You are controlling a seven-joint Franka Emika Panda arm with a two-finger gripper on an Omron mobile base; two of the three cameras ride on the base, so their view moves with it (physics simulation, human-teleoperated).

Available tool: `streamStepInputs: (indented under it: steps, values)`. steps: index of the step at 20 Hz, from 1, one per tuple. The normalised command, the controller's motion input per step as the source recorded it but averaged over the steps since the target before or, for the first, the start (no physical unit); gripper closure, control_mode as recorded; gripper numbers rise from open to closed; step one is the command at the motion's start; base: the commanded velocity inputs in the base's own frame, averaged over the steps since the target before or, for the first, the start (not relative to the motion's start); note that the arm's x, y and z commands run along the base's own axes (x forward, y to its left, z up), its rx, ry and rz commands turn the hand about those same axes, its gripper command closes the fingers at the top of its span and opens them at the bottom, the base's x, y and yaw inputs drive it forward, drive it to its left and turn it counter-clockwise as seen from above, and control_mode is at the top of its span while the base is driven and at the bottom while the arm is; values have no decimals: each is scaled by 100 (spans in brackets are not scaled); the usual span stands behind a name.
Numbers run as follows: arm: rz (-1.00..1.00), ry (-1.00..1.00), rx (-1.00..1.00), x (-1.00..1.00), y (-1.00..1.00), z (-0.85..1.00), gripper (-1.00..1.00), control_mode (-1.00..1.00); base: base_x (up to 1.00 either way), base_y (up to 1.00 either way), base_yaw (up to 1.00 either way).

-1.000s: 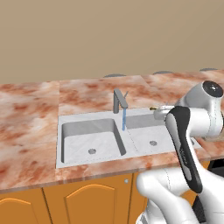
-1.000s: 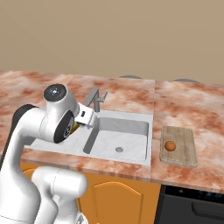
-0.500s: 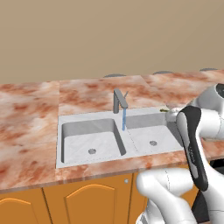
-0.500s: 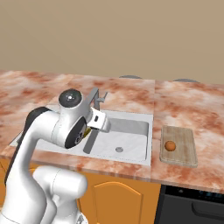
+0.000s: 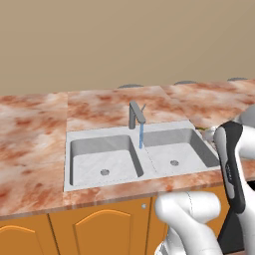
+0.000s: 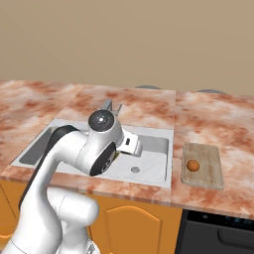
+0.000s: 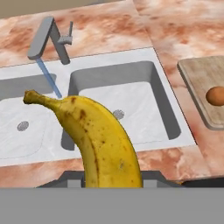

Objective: Pick the tangerine, banana from the sink and place them on the cutting board to airdry. Then turn off the sink faucet.

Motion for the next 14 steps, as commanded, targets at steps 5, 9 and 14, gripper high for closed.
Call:
streamStepInputs:
  steps: [5,9,14]
  values:
    - [0,0,0,0,-51,-10,100,-100,0,0,0]
    - [0,0,-1,0,-53,-11,100,-100,0,0,0]
    - [0,0,-1,0,-51,-12,100,-100,0,0,0]
